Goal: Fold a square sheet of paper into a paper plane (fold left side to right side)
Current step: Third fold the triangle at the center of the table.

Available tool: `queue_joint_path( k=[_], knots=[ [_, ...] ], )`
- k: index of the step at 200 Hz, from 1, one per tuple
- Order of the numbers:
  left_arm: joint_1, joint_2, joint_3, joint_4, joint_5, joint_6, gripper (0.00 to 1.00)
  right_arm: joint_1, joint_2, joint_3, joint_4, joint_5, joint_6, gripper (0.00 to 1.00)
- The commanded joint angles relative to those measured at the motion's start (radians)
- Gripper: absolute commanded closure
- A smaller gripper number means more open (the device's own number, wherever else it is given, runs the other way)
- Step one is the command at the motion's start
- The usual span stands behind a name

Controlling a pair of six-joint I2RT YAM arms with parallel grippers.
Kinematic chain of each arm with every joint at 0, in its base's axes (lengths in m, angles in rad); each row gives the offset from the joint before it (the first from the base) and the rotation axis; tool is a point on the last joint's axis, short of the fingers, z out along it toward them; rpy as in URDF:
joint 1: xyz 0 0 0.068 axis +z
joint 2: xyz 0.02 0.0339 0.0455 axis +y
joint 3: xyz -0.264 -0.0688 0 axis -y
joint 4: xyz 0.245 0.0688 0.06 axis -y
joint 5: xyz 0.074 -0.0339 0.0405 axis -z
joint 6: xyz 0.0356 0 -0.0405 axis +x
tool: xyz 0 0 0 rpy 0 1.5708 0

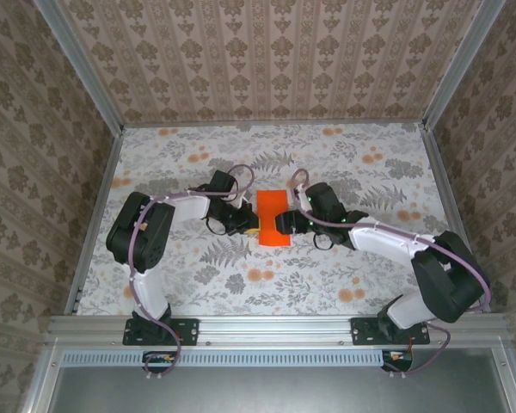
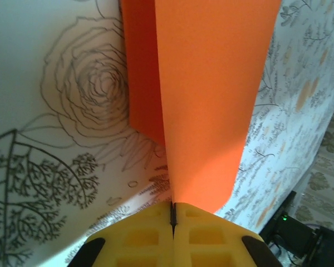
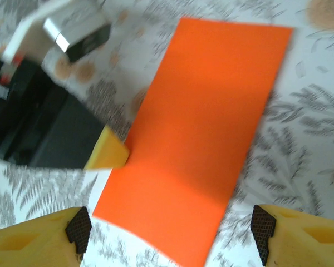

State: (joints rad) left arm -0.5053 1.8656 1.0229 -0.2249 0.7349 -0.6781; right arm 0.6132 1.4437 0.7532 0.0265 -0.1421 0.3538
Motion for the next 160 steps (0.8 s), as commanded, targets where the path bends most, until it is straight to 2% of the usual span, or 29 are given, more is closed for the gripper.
queue_joint_path(
  k=[1,45,62,114,160],
  knots=[
    [0.0,-0.037,-0.011,0.036,0.064,-0.049,0.96,0.084,-0.046,-0.037,0.009,0.124,-0.142,0.18],
    [0.007,-0.037,-0.017,0.042,0.095,-0.059,0.96,0.222,-0.06,-0.056,-0.008,0.228,-0.257,0.15],
    [0.008,-0.036,-0.017,0.041,0.098,-0.059,0.97,0.256,0.011,-0.038,-0.012,0.259,-0.278,0.13],
    [0.008,-0.032,-0.017,0.041,0.1,-0.059,0.97,0.296,0.154,0.046,0.011,0.299,-0.323,0.09],
    [0.007,-0.032,-0.016,0.038,0.1,-0.058,0.97,0.297,0.222,0.094,0.018,0.316,-0.364,0.08]
  ],
)
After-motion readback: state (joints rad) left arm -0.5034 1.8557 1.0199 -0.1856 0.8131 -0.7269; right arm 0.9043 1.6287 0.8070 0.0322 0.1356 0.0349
